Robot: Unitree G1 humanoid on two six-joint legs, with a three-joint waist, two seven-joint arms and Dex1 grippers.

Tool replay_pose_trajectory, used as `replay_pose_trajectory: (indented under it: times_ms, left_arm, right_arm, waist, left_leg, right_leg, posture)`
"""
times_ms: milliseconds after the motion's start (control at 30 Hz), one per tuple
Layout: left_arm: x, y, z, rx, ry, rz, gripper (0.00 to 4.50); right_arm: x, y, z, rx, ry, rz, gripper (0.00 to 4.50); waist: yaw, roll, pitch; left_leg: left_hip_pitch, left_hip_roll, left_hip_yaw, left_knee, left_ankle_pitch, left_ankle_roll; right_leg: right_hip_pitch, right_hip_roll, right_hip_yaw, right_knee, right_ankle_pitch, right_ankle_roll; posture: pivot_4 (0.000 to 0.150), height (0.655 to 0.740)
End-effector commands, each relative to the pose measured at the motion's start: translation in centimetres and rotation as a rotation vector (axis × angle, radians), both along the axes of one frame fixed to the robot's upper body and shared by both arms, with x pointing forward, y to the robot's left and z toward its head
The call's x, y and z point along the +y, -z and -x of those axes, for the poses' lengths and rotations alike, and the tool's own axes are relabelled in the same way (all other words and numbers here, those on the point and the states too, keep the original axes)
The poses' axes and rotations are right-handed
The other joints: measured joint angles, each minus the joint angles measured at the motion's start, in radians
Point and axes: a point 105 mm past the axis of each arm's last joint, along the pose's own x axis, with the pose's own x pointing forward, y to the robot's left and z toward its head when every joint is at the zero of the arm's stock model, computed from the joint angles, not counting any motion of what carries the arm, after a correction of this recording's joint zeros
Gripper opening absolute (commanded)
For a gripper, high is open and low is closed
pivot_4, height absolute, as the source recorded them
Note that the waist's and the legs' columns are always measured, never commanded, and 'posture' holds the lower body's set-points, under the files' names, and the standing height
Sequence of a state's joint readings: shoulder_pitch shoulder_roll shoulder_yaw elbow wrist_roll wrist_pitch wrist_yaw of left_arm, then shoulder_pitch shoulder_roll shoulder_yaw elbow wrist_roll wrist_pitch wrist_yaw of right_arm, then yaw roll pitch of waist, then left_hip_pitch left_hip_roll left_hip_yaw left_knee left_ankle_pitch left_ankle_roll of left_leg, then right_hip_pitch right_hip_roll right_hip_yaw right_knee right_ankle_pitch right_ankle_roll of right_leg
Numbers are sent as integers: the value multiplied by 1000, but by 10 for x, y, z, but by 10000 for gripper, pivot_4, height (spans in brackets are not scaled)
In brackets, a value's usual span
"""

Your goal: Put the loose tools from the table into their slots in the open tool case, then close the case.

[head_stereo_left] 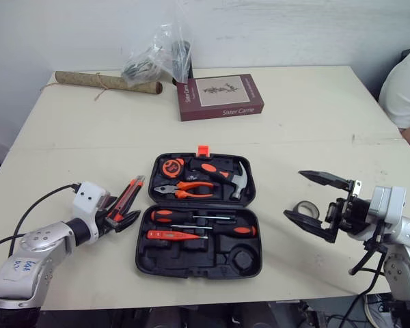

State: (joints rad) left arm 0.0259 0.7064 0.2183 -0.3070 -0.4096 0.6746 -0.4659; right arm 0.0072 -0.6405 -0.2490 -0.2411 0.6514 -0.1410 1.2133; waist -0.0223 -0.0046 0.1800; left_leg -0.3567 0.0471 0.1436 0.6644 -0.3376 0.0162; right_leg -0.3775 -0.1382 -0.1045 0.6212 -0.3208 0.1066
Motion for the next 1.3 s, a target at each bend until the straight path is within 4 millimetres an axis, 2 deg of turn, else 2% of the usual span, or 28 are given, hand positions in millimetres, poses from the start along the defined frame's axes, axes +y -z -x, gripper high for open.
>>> replay_pose_trajectory:
  times_ms: [33, 133, 167, 233, 367, 467, 500, 533, 633, 733, 867, 1000, 1167, 1300]
  left_arm:
    - [2, 8, 1, 49, -41, -28, 44477]
    - [0, 18, 4, 120, -45, -10, 44477]
    - [0, 22, 6, 150, -44, -7, 39197]
    - [3, 27, 10, 182, -50, -5, 31631]
    - [12, 25, 14, 191, -68, -26, 15508]
    - [22, -16, 3, 22, -32, -7, 15471]
    - [18, -39, 1, -75, 37, 4, 15471]
    - [14, -53, 1, -134, 90, 8, 15471]
    - [-16, -90, 19, -281, 398, -20, 15471]
    - [-50, -105, 49, -281, 704, -9, 15470]
    - [-75, -90, 74, -156, 950, -89, 15470]
    - [-102, -68, 89, -65, 1071, -161, 15470]
    - [-121, -37, 93, -5, 1077, -258, 15470]
    - [-122, -15, 92, 59, 1063, -334, 15470]
  right_arm:
    - [7, -7, 10, -17, -67, 6, 45000]
    - [6, -9, 10, -32, -71, 27, 45000]
    - [5, -10, 10, -38, -68, 29, 45000]
    - [5, -11, 10, -42, -68, 34, 45000]
    - [4, -11, 8, -46, -54, 55, 45000]
    - [-5, -15, 2, -62, -9, 73, 45000]
    - [-9, -16, 1, -61, 0, 80, 45000]
    - [-11, -16, 1, -59, 4, 86, 45000]
    - [-18, -16, 1, -49, 5, 105, 45000]
    - [-25, -13, 2, -24, 8, 123, 45000]
    - [-28, -8, 4, 16, 2, 135, 45000]
    - [-31, -1, 11, 67, 3, 146, 45000]
    - [-38, 12, 24, 141, 10, 157, 45000]
    - [-40, 14, 30, 162, 20, 159, 45000]
  waist:
    - [0, 0, 0]
    - [1, 0, 0]
    - [1, 0, -1]
    - [1, 1, -1]
    - [0, 1, -1]
    - [-6, 1, -1]
    - [-6, -1, 0]
    - [-5, -2, 1]
    - [-1, -4, 1]
    - [3, -4, 1]
    - [3, -4, 1]
    - [1, -3, 2]
    - [5, -3, 2]
    - [9, -3, 2]
  left_leg:
    - [1, 0, 0, 0, 0, 0]
    - [1, 0, 0, 0, 0, 0]
    - [1, 0, 0, 0, 0, 0]
    - [1, 0, 0, 0, 0, 0]
    - [1, 0, 1, 0, 0, 0]
    - [1, 0, 1, 0, 0, 0]
    - [1, 1, 2, 0, 0, 0]
    - [1, 1, 2, 0, 0, 0]
    - [-3, 1, 2, 0, 0, 0]
    - [-5, 0, 2, 0, 0, 0]
    - [-6, 0, 2, 1, 0, 0]
    - [-5, 1, 3, 1, 1, 1]
    - [-5, 0, 3, 1, 1, 1]
    - [-5, 0, 3, 1, 1, 1]
  right_leg:
    - [0, 0, 0, 0, 0, 0]
    - [0, -1, 1, 1, 0, 0]
    - [0, -1, 1, 1, 0, 0]
    - [0, -1, 0, 1, 0, 0]
    - [0, -1, 0, 0, 0, 0]
    - [0, -1, 1, 0, 0, 0]
    - [-1, 0, 0, 0, 0, 0]
    - [-1, 0, 0, 0, 0, -1]
    - [-4, 0, 0, 0, 0, -1]
    - [-5, -1, 0, -1, 0, -1]
    - [-6, 1, 0, -1, 0, 0]
    - [-6, 6, 0, 0, 0, 0]
    - [-6, 7, 2, 0, 0, 0]
    - [-6, 7, 2, 0, 0, 0]
  posture:
    - [1500, 7400]
    - [1500, 7400]
    - [1500, 7400]
    - [1500, 7400]
    - [1500, 7400]
    - [1500, 7400]
    - [1500, 7400]
    - [1500, 7400]
    - [1500, 7400]
    - [1500, 7400]
    - [1500, 7400]
    - [1500, 7400]
    - [1500, 7400]
    - [1500, 7400]
